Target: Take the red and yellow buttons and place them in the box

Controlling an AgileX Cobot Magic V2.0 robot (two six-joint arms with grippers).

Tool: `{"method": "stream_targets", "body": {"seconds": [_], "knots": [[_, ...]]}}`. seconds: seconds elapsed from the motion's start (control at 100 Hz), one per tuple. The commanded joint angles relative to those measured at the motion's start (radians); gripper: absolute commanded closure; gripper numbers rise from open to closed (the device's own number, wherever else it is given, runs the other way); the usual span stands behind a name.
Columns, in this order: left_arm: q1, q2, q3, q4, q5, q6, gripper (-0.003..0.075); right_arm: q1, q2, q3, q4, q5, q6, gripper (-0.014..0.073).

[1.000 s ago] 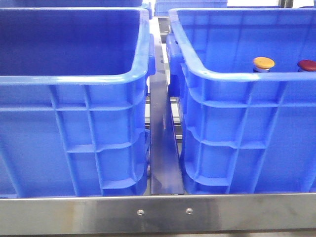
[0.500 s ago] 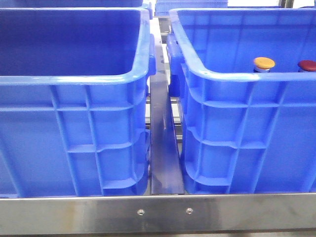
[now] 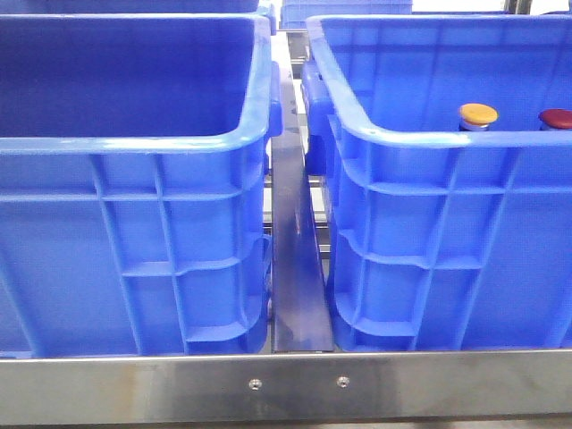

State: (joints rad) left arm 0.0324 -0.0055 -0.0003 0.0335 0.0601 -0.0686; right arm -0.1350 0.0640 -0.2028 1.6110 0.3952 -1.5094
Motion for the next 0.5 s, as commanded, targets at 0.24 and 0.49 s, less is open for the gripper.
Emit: {"method": "stream_targets", "body": {"seconds": [0.24, 0.49], "knots": [[0.000, -0.030, 0.019, -0.009, -0.074, -0.010, 0.0741, 0.003, 0.012, -0.024, 0.028, -0.040, -0.007, 0.0696], [0.000, -0.030, 0.019, -0.009, -0.074, -0.010, 0.0741, 0.003, 0.012, -0.024, -0.333, -0.180, 0.279, 0.0696]]}}
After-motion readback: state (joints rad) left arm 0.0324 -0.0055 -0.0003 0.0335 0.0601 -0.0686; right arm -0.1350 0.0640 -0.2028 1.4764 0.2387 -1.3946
